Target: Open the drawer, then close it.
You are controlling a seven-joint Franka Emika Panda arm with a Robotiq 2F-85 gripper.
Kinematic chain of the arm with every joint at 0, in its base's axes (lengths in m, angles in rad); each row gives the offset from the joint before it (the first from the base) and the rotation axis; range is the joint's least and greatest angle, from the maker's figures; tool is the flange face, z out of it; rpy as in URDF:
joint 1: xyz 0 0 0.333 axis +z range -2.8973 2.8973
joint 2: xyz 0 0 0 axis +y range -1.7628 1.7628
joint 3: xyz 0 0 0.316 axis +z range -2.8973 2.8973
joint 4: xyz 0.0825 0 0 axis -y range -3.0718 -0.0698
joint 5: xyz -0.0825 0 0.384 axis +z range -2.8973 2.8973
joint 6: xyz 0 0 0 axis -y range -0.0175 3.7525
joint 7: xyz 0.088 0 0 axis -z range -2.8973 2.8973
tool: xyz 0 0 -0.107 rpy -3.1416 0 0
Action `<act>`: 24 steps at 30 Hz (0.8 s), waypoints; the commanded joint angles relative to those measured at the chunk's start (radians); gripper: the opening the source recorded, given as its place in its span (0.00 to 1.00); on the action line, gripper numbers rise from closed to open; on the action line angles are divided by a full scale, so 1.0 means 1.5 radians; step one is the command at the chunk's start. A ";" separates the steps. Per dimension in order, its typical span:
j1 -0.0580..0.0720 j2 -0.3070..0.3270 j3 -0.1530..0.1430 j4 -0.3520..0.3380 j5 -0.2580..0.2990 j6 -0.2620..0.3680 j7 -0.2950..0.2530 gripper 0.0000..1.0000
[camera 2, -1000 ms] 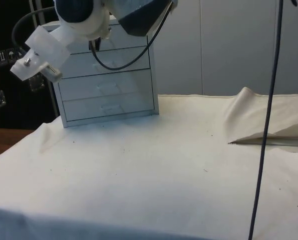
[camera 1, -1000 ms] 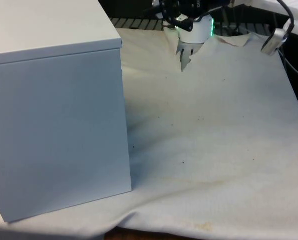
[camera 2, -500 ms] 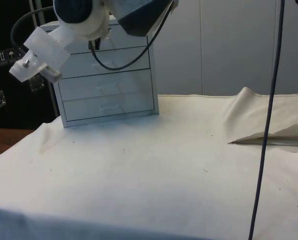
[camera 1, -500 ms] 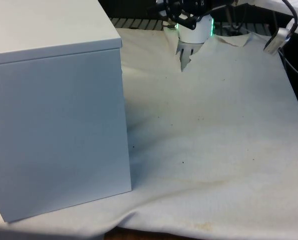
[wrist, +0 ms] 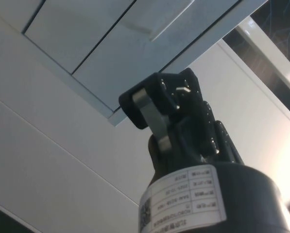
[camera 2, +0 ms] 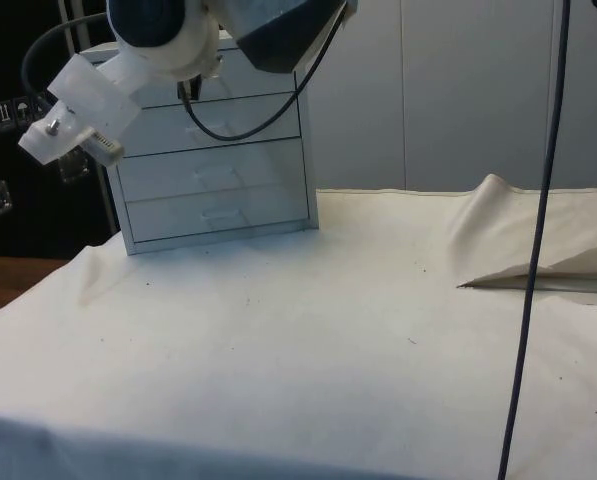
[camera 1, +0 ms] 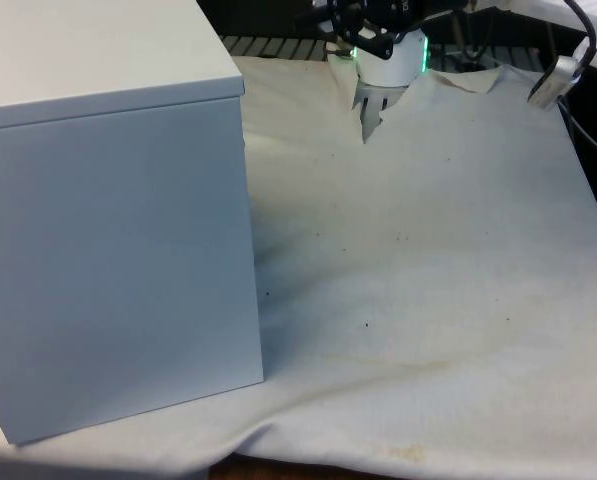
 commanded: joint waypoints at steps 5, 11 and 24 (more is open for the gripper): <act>0.000 0.000 0.000 0.000 0.000 0.000 0.000 0.00; 0.000 0.000 0.000 0.001 0.000 -0.001 0.001 0.20; 0.000 0.000 0.000 0.001 0.000 -0.001 0.001 0.91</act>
